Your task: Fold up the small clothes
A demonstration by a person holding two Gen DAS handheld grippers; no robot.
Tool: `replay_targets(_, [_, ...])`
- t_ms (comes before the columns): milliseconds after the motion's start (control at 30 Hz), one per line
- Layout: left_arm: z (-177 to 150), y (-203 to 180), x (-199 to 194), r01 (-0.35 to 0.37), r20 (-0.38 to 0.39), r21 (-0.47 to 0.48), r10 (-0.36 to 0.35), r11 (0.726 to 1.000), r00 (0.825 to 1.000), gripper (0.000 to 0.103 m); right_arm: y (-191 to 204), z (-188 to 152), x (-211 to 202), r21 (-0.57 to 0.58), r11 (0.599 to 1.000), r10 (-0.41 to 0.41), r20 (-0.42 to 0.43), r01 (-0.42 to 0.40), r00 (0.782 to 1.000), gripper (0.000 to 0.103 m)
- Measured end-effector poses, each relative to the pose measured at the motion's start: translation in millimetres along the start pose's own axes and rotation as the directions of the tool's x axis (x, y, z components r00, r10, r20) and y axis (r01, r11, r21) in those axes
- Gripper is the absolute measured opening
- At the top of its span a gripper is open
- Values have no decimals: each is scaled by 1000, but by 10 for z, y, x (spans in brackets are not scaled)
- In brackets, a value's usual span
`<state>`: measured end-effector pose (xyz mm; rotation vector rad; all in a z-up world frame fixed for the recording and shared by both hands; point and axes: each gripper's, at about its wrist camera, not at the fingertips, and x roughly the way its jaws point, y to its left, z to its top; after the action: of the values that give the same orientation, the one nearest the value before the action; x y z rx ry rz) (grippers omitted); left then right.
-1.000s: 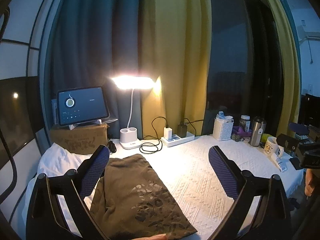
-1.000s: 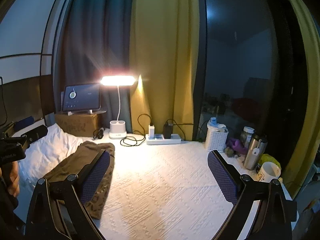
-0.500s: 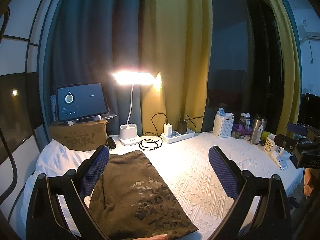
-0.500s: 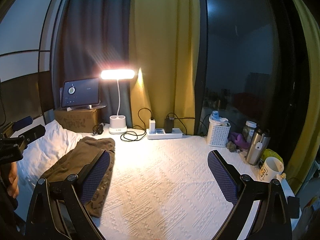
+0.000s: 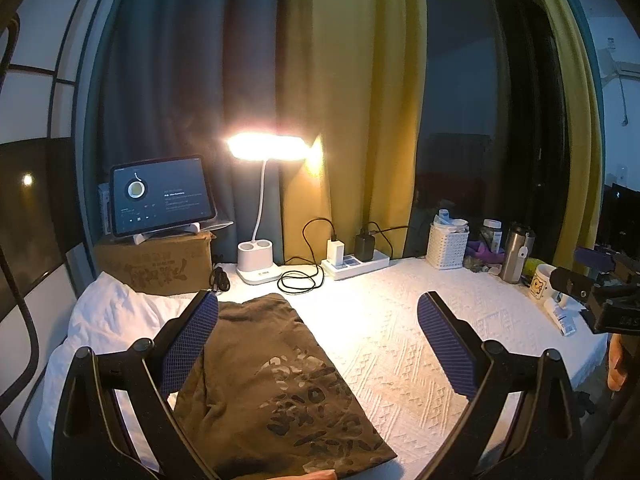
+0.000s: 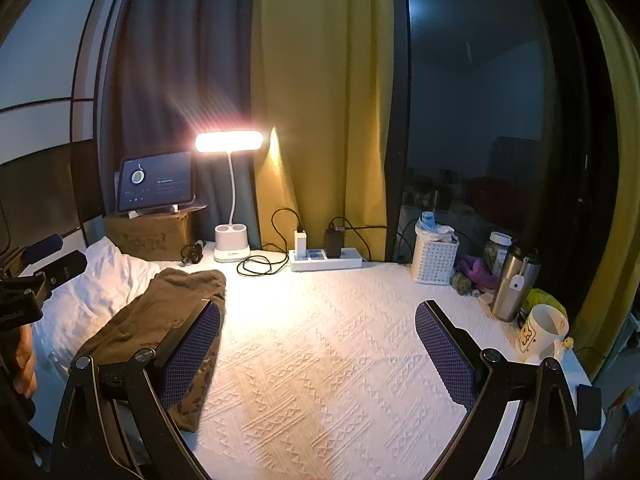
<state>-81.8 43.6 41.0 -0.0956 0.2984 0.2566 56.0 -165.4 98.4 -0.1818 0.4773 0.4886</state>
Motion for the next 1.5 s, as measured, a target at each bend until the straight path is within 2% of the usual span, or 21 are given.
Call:
replay_targets(567, [-35,-22,67,2,-31,2,-2,1000,1000,99,-15,-11,-4,-8,1000,-7,-2,7,1000,99])
replay_targets(1500, [-37,-22,94,-23,-30,9,23,1000,999,99,13,-80,97,-22,1000,-15,-28,15,999,99])
